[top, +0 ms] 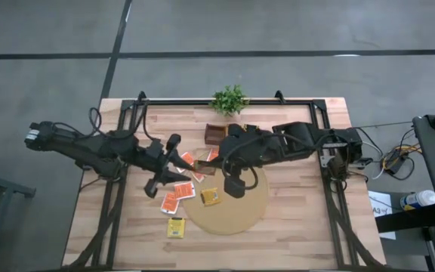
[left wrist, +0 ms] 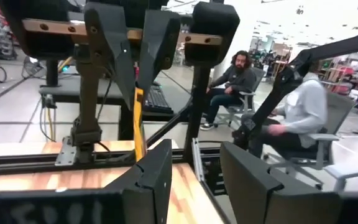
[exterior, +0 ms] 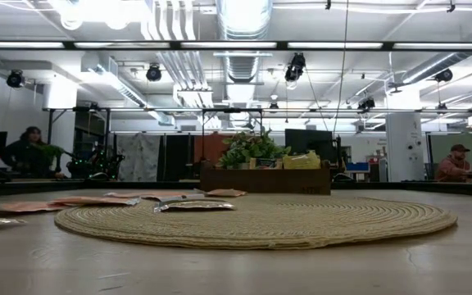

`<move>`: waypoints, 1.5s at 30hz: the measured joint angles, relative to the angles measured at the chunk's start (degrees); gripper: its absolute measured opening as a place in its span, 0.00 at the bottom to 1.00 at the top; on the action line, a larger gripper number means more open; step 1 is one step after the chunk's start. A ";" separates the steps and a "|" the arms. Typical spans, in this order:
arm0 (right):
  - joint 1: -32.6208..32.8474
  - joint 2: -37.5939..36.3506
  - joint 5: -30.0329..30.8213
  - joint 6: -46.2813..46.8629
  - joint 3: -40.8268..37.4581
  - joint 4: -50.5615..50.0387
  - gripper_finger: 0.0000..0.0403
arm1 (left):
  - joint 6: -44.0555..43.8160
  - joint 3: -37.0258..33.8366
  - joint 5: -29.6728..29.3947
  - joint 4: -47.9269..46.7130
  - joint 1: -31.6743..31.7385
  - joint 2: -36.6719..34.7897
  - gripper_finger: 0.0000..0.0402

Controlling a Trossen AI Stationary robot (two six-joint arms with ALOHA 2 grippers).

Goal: Pick & Place Tea
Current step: Put the orange tea bag into the middle section of the wooden organizer

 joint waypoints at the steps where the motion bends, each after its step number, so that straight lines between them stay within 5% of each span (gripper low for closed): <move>1: -0.09 0.00 0.00 -0.17 0.00 -0.07 0.02 | 0.45 0.00 -0.45 0.11 0.00 0.01 0.33; 8: -0.09 0.01 0.00 -0.17 0.00 -0.51 0.02 | 3.03 0.00 -5.34 0.52 0.00 -1.49 0.33; 34: -0.07 0.02 -1.51 -2.01 0.00 4.13 0.02 | 2.72 0.02 -7.82 -0.43 0.04 -0.76 0.32; 45: -0.09 0.02 -1.51 -1.92 0.00 4.12 0.02 | 2.91 0.02 -7.27 -0.19 0.04 -0.76 0.01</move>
